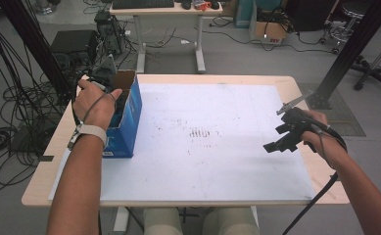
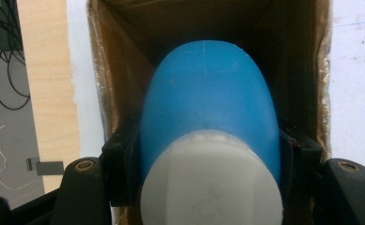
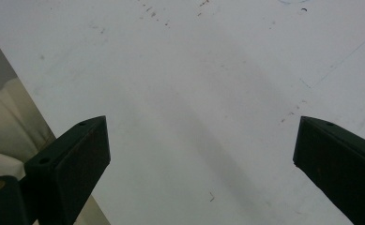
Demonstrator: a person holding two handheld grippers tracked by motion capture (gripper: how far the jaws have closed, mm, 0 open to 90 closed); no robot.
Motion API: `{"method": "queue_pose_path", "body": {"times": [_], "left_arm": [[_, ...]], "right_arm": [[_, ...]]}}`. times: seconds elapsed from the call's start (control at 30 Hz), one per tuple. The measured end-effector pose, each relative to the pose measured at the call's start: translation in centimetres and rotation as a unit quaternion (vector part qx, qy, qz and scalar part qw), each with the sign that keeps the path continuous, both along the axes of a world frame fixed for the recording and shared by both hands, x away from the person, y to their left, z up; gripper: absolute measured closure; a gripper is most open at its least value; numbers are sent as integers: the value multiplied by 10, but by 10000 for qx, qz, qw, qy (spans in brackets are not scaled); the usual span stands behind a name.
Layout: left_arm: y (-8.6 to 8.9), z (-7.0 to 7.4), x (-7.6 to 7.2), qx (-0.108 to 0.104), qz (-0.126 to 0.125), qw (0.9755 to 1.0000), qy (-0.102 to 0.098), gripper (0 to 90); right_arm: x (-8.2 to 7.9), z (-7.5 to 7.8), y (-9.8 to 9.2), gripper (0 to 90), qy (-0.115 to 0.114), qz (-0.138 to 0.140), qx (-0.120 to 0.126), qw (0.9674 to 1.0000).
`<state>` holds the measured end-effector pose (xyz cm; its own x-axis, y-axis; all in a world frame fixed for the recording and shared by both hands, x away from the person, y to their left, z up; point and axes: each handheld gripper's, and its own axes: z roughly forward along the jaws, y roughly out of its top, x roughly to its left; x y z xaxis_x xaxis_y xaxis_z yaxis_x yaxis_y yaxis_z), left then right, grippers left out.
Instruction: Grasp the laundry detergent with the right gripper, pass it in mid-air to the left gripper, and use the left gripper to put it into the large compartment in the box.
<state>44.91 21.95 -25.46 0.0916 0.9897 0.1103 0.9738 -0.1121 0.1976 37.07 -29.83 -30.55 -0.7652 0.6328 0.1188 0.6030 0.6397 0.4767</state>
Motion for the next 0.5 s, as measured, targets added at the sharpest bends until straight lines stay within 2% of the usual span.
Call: {"method": "queue_pose_path", "body": {"times": [0.03,0.07,0.2,0.5], "left_arm": [[0,-1,0,-12,12,10000,26,375],[-1,-4,0,-24,79,10000,-34,375],[-2,-10,2,-12,55,10000,9,375],[-2,-11,4,-21,5,10000,50,373]], "right_arm": [[0,0,0,39,-2,-9,3,10000],[0,0,0,39,-2,-9,3,10000],[1,-2,0,40,33,-22,-7,10000],[1,-3,2,40,55,-29,11,10000]]}}
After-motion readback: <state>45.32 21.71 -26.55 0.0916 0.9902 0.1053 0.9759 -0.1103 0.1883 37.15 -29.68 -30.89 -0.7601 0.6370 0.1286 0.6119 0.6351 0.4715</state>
